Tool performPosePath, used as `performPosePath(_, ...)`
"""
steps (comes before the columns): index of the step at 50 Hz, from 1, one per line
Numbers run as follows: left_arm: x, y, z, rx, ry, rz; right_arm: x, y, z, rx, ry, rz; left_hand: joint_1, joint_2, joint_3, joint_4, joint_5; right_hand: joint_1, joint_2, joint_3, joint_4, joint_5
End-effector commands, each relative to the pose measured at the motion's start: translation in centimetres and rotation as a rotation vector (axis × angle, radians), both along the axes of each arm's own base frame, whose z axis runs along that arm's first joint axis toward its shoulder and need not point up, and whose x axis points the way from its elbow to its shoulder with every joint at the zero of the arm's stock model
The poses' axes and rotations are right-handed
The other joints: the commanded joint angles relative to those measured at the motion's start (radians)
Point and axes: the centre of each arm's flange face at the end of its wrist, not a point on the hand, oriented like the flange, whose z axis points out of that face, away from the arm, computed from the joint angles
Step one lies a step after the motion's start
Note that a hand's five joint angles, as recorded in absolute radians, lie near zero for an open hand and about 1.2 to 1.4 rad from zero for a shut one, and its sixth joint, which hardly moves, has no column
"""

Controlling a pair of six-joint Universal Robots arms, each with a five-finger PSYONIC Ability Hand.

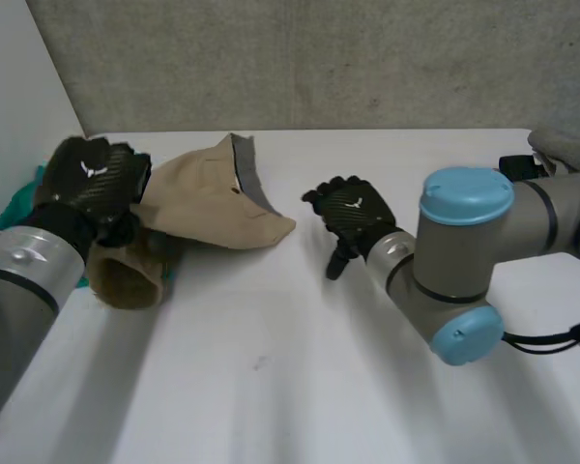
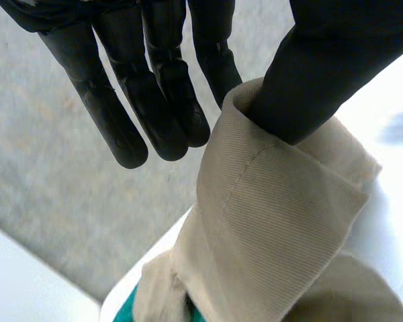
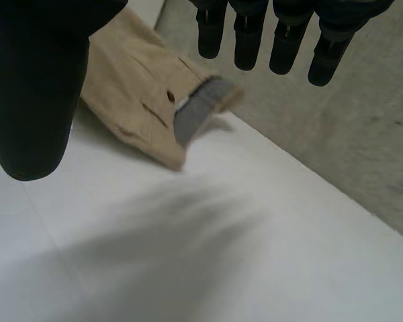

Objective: Fold the laundry.

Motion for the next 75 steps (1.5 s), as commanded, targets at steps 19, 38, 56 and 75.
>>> performPosePath(19, 0.9, 4.0, 4.9, -0.036, 0.021, -0.033, 1.5, -0.3, 1.6, -0.035, -0.067, -0.19, 0.233, 0.2, 0.202, 0.197, 0.241, 1.134, 1.153, 1.157, 1.147, 1.167)
performPosePath(38, -0.9, 4.0, -3.7, 0.461, 0.1, -0.145, -8.2, 8.2, 11.4, -0.182, 0.546, 0.077, 0.233, 0.2, 0.202, 0.197, 0.241, 1.134, 1.153, 1.157, 1.147, 1.167)
performPosePath(56, -5.4, -13.1, 6.6, -0.299, 0.277, -0.091, -4.0, -6.7, 12.8, -0.54, 0.333, -0.157, 0.233, 0.2, 0.202, 0.197, 0.241, 1.134, 1.153, 1.157, 1.147, 1.167)
performPosePath(75, -5.0, -12.6, 10.9, -0.466, 0.396, -0.167, -3.0, -7.5, 18.1, -0.856, -0.096, -0.177, 0.233, 0.2, 0.202, 0.197, 0.241, 1.134, 1.153, 1.157, 1.147, 1.167)
